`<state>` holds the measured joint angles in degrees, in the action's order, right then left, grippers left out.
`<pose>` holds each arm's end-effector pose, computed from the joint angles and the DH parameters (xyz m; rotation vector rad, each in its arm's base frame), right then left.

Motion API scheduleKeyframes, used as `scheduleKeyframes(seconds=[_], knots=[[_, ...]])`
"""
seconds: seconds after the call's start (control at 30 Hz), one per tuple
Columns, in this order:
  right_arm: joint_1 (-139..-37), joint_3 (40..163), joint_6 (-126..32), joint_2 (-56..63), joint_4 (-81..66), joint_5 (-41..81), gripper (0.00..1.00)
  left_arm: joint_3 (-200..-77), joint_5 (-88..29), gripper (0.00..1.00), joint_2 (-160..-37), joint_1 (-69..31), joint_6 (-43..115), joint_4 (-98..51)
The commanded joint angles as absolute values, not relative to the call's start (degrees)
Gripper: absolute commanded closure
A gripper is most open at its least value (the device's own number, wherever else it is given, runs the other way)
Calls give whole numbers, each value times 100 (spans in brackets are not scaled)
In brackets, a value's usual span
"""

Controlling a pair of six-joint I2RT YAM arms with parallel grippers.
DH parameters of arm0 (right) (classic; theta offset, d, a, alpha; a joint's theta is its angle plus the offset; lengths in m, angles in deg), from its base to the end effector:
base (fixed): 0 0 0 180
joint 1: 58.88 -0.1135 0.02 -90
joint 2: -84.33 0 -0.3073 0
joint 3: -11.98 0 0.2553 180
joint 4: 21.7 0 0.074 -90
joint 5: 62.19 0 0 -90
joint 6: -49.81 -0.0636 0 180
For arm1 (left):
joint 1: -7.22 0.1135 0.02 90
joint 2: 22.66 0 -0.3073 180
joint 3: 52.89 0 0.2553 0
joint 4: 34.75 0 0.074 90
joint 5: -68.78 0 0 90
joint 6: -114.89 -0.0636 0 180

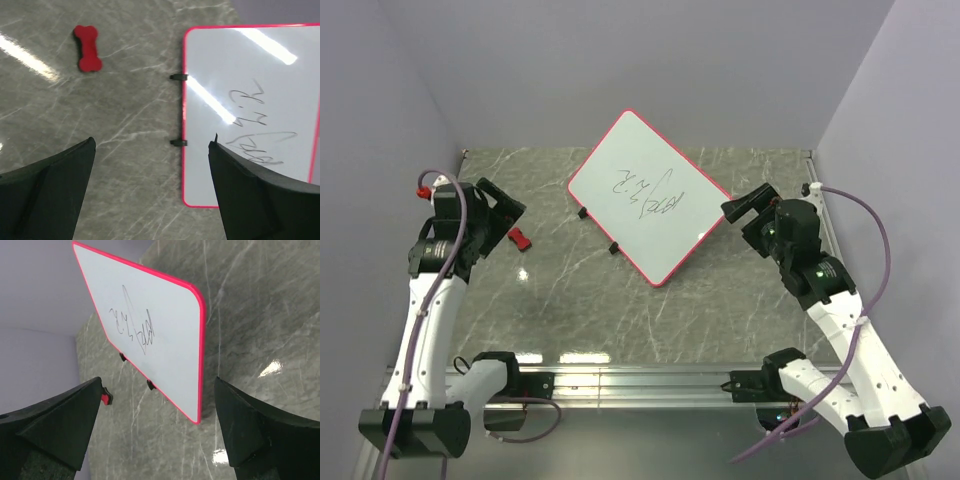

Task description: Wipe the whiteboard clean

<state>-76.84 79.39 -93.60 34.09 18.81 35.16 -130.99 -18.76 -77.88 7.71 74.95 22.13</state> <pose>0.1863 0.0518 0.3708 0.7022 1.9144 0.6752 0.1939 0.0044 0.3882 -0.9613 1.9772 -0.4472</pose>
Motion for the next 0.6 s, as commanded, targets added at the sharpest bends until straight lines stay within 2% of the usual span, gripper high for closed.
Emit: scheduleKeyframes(seconds=[0.0,0.1,0.2,0.23,0.27,0.3,0.4,0.43,0.57], knots=[[-7795,8427,-9118,3555,2353,3984,1,-13231,-1358,1,-8075,749,7367,2551],[-7892,8568,-8513,3695,2564,4529,1,-13372,-806,1,-7988,583,7332,2402],[-7892,8647,-8213,3853,2783,4933,0,-12672,-61,1,-7426,643,8144,2050],[-7892,8648,-8160,3897,2827,4951,0,-12121,-266,1,-7190,704,8567,1797],[-7883,8621,-8107,3976,2889,4934,0,-11880,-920,5,-7127,1035,8231,1308],[-7883,8595,-8011,4038,2907,4838,0,-11721,-1579,3,-7161,1152,8124,781],[-7892,8455,-7931,4249,3047,4767,0,-11947,-1525,1,-8046,1057,8053,1099],[-7883,8411,-7930,4310,3082,4750,0,-12227,-1272,1,-8623,978,7930,1475],[-7883,8069,-7939,4652,3249,4478,1,-12756,-585,1,-9647,907,7341,2058]])
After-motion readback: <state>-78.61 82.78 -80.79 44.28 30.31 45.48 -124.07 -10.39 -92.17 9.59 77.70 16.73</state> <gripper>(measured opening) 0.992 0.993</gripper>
